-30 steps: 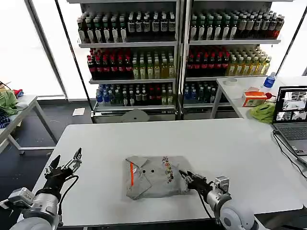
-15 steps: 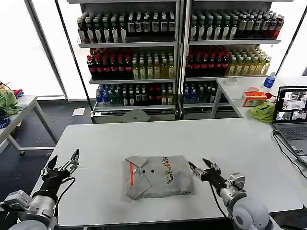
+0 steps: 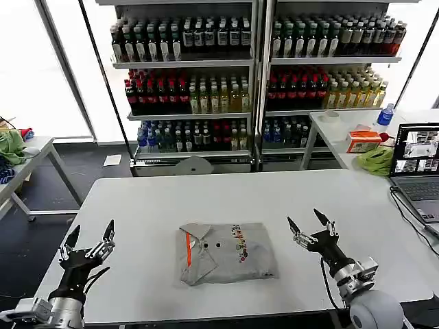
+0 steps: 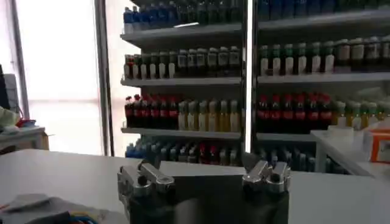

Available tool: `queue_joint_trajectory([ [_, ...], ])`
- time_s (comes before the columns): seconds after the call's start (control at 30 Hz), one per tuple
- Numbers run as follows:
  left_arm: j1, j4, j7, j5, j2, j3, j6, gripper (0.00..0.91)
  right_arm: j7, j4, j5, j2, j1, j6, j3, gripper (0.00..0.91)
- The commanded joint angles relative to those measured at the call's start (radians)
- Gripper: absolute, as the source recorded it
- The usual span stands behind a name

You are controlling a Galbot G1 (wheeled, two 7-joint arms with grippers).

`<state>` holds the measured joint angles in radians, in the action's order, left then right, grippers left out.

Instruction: Fold and organize the clothes.

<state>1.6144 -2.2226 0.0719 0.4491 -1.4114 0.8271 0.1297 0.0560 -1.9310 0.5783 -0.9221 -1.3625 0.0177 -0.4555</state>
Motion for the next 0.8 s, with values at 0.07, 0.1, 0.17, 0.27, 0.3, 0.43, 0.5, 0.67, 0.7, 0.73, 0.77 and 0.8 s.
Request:
queue_joint_trajectory([
  [0.07,0.106,0.065,0.124,-0.213,-0.094,0.003,-0.363,0.907,0.076,0.030,-0.047,-0.022,-0.122,0.180,-0.078,0.907],
  [0.1,0.119,0.071,0.128,-0.235,-0.098,0.004,-0.378,0.907,0.078,0.034,-0.041,-0.022,-0.128,0.180,-0.084,0.907],
  [0.17,0.143,0.080,0.136,-0.237,-0.096,0.005,-0.398,0.907,0.080,0.044,-0.036,-0.024,-0.135,0.183,-0.091,0.907],
  [0.27,0.162,0.112,0.135,-0.234,-0.076,0.020,-0.425,0.907,0.084,0.062,-0.024,-0.032,-0.140,0.193,-0.095,0.907],
  [0.3,0.163,0.116,0.135,-0.233,-0.071,0.024,-0.428,0.907,0.085,0.065,-0.024,-0.034,-0.139,0.195,-0.093,0.907],
  [0.43,0.157,0.136,0.154,-0.226,-0.035,0.048,-0.430,0.907,0.073,0.066,-0.030,-0.043,-0.138,0.207,-0.081,0.907],
  [0.5,0.157,0.143,0.167,-0.224,-0.023,0.064,-0.429,0.907,0.072,0.064,-0.028,-0.042,-0.135,0.207,-0.082,0.907],
  [0.67,0.169,0.163,0.239,-0.159,0.003,0.124,-0.457,0.907,0.074,0.043,-0.022,-0.044,-0.137,0.205,-0.091,0.907],
  [0.7,0.173,0.164,0.255,-0.148,0.004,0.135,-0.462,0.907,0.073,0.042,-0.016,-0.045,-0.138,0.205,-0.092,0.907],
  [0.73,0.176,0.164,0.260,-0.141,0.007,0.143,-0.464,0.907,0.073,0.043,-0.013,-0.045,-0.139,0.205,-0.094,0.907],
  [0.77,0.179,0.159,0.268,-0.129,0.009,0.153,-0.462,0.907,0.070,0.045,-0.011,-0.043,-0.140,0.210,-0.098,0.907],
  [0.8,0.182,0.151,0.272,-0.114,0.010,0.162,-0.457,0.907,0.070,0.046,-0.009,-0.043,-0.142,0.211,-0.100,0.907],
])
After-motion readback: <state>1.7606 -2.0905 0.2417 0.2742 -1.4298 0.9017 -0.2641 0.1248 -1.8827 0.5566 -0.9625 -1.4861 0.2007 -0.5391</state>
